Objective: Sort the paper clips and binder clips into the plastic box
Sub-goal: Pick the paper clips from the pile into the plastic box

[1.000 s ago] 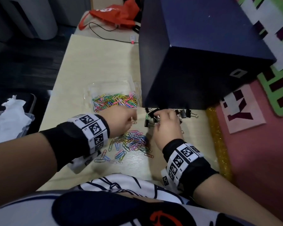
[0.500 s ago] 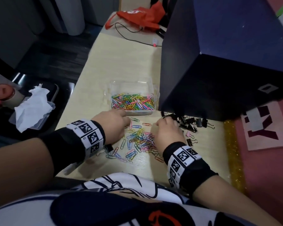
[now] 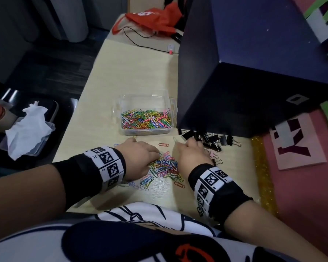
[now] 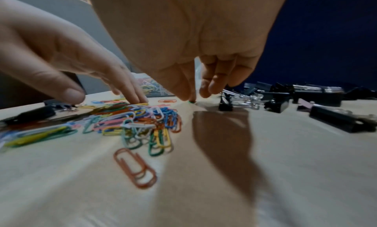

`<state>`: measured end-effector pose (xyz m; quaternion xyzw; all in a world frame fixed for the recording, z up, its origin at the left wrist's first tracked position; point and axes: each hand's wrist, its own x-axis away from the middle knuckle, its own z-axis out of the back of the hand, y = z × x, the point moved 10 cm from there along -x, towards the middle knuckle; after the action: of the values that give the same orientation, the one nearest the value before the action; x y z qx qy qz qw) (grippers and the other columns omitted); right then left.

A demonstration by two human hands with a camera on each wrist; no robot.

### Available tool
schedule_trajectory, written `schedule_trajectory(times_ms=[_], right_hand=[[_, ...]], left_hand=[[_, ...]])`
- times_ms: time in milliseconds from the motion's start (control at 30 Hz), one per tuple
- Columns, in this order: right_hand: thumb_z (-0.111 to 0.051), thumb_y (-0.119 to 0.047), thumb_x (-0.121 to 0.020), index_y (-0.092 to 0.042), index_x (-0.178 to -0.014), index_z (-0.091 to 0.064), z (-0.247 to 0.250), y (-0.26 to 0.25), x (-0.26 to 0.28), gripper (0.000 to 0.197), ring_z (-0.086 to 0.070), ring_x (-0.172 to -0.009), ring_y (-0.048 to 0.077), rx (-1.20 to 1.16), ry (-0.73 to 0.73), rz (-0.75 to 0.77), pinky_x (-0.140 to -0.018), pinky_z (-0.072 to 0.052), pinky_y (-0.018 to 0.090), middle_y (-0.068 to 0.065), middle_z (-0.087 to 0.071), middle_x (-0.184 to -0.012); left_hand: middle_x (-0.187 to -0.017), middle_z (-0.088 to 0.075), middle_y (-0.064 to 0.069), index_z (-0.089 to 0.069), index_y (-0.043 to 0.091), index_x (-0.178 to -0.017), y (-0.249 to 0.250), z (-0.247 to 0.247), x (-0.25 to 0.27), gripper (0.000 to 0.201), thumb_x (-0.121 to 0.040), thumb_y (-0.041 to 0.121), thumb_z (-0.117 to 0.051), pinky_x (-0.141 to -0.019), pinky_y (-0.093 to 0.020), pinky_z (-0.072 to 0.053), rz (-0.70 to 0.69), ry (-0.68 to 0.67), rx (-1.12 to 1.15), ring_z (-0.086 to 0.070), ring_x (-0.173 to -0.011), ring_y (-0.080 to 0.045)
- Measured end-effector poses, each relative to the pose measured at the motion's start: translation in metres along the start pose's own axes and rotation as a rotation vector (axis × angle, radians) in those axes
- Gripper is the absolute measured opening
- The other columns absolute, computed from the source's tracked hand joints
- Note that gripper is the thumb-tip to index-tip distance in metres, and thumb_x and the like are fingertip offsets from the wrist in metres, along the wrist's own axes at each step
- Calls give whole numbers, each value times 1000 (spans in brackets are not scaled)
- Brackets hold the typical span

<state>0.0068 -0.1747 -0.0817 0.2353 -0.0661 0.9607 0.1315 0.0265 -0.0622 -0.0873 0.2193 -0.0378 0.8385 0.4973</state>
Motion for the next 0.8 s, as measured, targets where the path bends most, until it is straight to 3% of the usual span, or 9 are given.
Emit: schedule_trajectory(times_ms=[100, 200, 333, 533, 667, 800], right_hand=[[-45, -15, -91, -28, -127, -55, -4, -28, 4, 40, -43, -116, 26, -40, 5, 176, -98, -38, 37, 4, -47, -121], [-41, -14, -94, -25, -123, -59, -2, -39, -3, 35, -49, -112, 24, -134, -19, 210, -96, -43, 35, 3, -49, -119], [-44, -6, -90, -22, -134, -46, -4, -45, -15, 47, -39, -123, 25, -107, -65, 232, -103, -36, 35, 4, -42, -131], [-43, -1, -86, -20, -130, -49, -5, -78, -17, 48, -40, -123, 25, -51, -35, 327, -100, -41, 41, 3, -43, -131], [-44, 1, -84, -20, -141, -38, -2, -118, -14, 61, -35, -133, 25, -40, -1, 520, -108, -35, 40, 2, -34, -147], [-41, -9, -92, -24, -150, -23, -16, -133, -11, 62, -20, -143, 20, 69, -82, 609, -115, -24, 39, -2, -17, -158]], left_hand=[[-137, -49, 7, -52, 29, -130, -12, 14, 6, 44, -86, 25, -49, -92, -39, -42, 13, 121, 56, -51, -121, -21], [-118, -57, -1, -59, 22, -118, -43, 27, 18, 35, -84, 20, -52, -81, -38, -49, 177, 206, 96, -58, -104, -28], [-113, -54, 1, -54, 25, -115, -80, 23, 34, 30, -89, 38, -51, -78, -34, -49, 365, 161, 85, -57, -102, -24], [-93, -47, 8, -54, 29, -109, -110, -5, 49, 46, -75, 58, -66, -79, -33, -50, 455, 20, 227, -55, -89, -17], [-101, -52, 4, -55, 27, -111, -113, -14, 56, 43, -79, 53, -65, -80, -31, -47, 458, 19, 232, -57, -94, -20], [-103, -54, 2, -55, 27, -111, -116, -11, 56, 40, -80, 51, -64, -81, -32, -48, 462, 29, 222, -58, -95, -20]])
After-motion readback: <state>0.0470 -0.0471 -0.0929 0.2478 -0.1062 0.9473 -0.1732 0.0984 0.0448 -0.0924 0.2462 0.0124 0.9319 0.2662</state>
